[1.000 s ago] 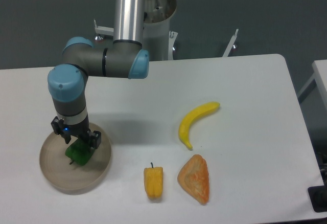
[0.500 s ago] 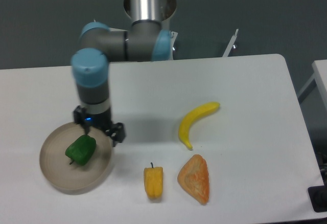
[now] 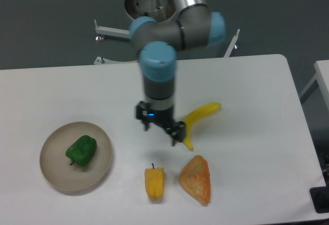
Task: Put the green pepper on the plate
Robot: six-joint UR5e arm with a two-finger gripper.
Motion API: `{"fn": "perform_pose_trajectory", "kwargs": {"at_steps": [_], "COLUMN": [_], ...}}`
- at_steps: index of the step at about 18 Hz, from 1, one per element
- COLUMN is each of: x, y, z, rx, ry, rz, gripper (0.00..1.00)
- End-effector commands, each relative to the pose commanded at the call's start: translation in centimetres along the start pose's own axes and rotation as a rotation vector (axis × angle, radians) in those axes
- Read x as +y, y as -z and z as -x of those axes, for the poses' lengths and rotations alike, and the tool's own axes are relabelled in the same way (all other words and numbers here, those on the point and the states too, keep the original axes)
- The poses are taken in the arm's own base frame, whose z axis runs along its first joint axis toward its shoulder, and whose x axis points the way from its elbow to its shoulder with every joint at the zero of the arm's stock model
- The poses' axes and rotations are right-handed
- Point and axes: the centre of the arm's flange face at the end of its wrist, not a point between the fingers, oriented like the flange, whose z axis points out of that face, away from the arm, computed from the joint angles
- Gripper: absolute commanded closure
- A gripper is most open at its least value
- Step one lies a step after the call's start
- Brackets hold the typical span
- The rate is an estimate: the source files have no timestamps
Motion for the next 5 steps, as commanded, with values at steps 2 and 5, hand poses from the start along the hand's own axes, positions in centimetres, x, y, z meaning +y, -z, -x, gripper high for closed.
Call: {"fn": "perform_pose_trajectory", "kwargs": {"at_steps": [2, 5], "x": [0.9, 1.1], "y": [-0.6, -0.6], "z": [1.4, 2.6], "rx": [-0.002, -0.011], "ry": [-0.019, -0.022], "rz": [0.006, 0.005], "gripper": [0.03, 0.03]}}
